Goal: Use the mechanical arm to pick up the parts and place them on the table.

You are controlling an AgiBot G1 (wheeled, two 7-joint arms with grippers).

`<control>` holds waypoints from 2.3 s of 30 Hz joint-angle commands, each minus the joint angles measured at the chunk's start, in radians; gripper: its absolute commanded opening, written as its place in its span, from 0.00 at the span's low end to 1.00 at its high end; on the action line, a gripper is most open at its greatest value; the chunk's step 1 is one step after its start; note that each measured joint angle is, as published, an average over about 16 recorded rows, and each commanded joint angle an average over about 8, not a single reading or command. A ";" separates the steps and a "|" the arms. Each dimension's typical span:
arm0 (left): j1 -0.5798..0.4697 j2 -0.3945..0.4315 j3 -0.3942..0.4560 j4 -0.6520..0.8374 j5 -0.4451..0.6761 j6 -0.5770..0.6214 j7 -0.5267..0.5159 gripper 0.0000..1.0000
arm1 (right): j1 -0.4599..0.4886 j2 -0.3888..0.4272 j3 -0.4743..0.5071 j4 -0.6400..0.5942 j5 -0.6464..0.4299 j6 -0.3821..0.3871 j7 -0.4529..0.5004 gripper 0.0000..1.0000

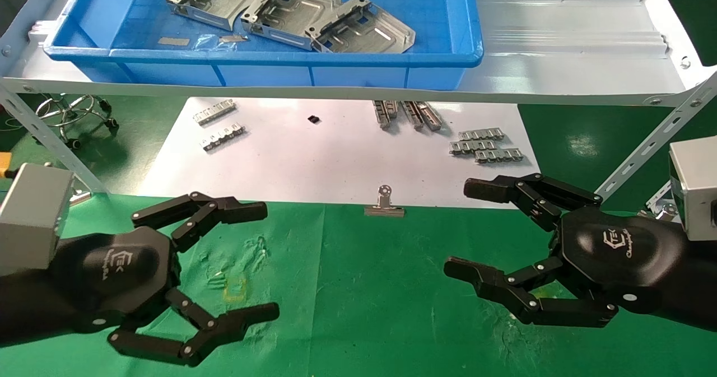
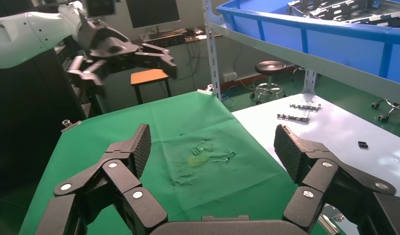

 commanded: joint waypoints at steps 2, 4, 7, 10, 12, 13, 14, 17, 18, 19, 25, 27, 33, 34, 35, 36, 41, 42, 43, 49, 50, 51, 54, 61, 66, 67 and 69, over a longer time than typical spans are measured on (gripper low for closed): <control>0.002 0.011 -0.001 0.001 0.019 -0.043 0.006 1.00 | 0.000 0.000 0.000 0.000 0.000 0.000 0.000 0.00; -0.010 0.022 -0.005 0.003 0.025 -0.064 0.012 1.00 | 0.000 0.000 0.000 0.000 0.000 0.000 0.000 0.00; -0.036 0.038 -0.010 0.011 0.029 -0.084 0.019 1.00 | 0.000 0.000 0.000 0.000 0.000 0.000 0.000 0.00; -0.066 0.056 -0.011 0.028 0.035 -0.099 0.024 1.00 | 0.000 0.000 0.000 0.000 0.000 0.000 0.000 0.00; -0.086 0.068 -0.011 0.044 0.041 -0.111 0.025 1.00 | 0.000 0.000 0.000 0.000 0.000 0.000 0.000 0.00; -0.098 0.075 -0.010 0.053 0.045 -0.118 0.024 1.00 | 0.000 0.000 0.000 0.000 0.000 0.000 0.000 0.00; -0.109 0.082 -0.010 0.063 0.049 -0.126 0.023 1.00 | 0.000 0.000 0.000 0.000 0.000 0.000 0.000 0.00; -0.151 0.106 -0.007 0.097 0.064 -0.156 0.020 1.00 | 0.000 0.000 0.000 0.000 0.000 0.000 0.000 0.00; -0.166 0.115 -0.005 0.110 0.070 -0.165 0.019 1.00 | 0.000 0.000 0.000 0.000 0.000 0.000 0.000 0.00; -0.183 0.123 -0.004 0.124 0.075 -0.175 0.017 1.00 | 0.000 0.000 0.000 0.000 0.000 0.000 0.000 0.00; -0.297 0.172 0.016 0.223 0.131 -0.229 0.009 1.00 | 0.000 0.000 0.000 0.000 0.000 0.000 0.000 0.00; -0.342 0.190 0.030 0.265 0.160 -0.245 0.006 1.00 | 0.000 0.000 0.000 0.000 0.000 0.000 0.000 0.00; -0.505 0.255 0.099 0.420 0.279 -0.271 -0.011 1.00 | 0.000 0.000 0.000 0.000 0.000 0.000 0.000 0.00; -0.535 0.268 0.112 0.451 0.300 -0.271 -0.015 1.00 | 0.000 0.000 0.000 0.000 0.000 0.000 0.000 0.00; -0.565 0.281 0.126 0.484 0.321 -0.270 -0.017 1.00 | 0.000 0.000 0.000 0.000 0.000 0.000 0.000 0.00; -0.594 0.293 0.140 0.517 0.343 -0.268 -0.018 1.00 | 0.000 0.000 0.000 0.000 0.000 0.000 0.000 0.00; -0.730 0.363 0.201 0.700 0.438 -0.263 -0.010 1.00 | 0.000 0.000 0.000 0.000 0.000 0.000 0.000 0.00; -0.754 0.376 0.212 0.735 0.456 -0.263 -0.006 1.00 | 0.000 0.000 0.000 0.000 0.000 0.000 0.000 0.00; -0.776 0.391 0.222 0.772 0.472 -0.266 -0.003 1.00 | 0.000 0.000 0.000 0.000 0.000 0.000 0.000 0.00; -0.874 0.465 0.257 0.950 0.530 -0.288 0.033 0.89 | 0.000 0.000 0.000 0.000 0.000 0.000 0.000 0.00; -0.885 0.476 0.260 0.972 0.535 -0.293 0.044 0.80 | 0.000 0.000 0.000 0.000 0.000 0.000 0.000 0.00; -0.895 0.485 0.262 0.991 0.539 -0.299 0.055 0.67 | 0.000 0.000 0.000 0.000 0.000 0.000 0.000 0.00; -0.917 0.511 0.266 1.043 0.548 -0.318 0.088 0.30 | 0.000 0.000 0.000 0.000 0.000 0.000 0.000 0.00; -0.947 0.561 0.270 1.142 0.557 -0.365 0.132 0.00 | 0.000 0.000 0.000 0.000 0.000 0.000 0.000 0.00; -0.959 0.588 0.271 1.191 0.560 -0.404 0.146 0.00 | 0.000 0.000 0.000 0.000 0.000 0.000 0.000 0.00; -0.960 0.592 0.270 1.198 0.560 -0.412 0.149 0.00 | 0.000 0.000 0.000 0.000 0.000 0.000 0.000 0.00; -0.961 0.598 0.269 1.210 0.558 -0.426 0.155 0.00 | 0.000 0.000 0.000 0.000 0.000 0.000 0.000 0.00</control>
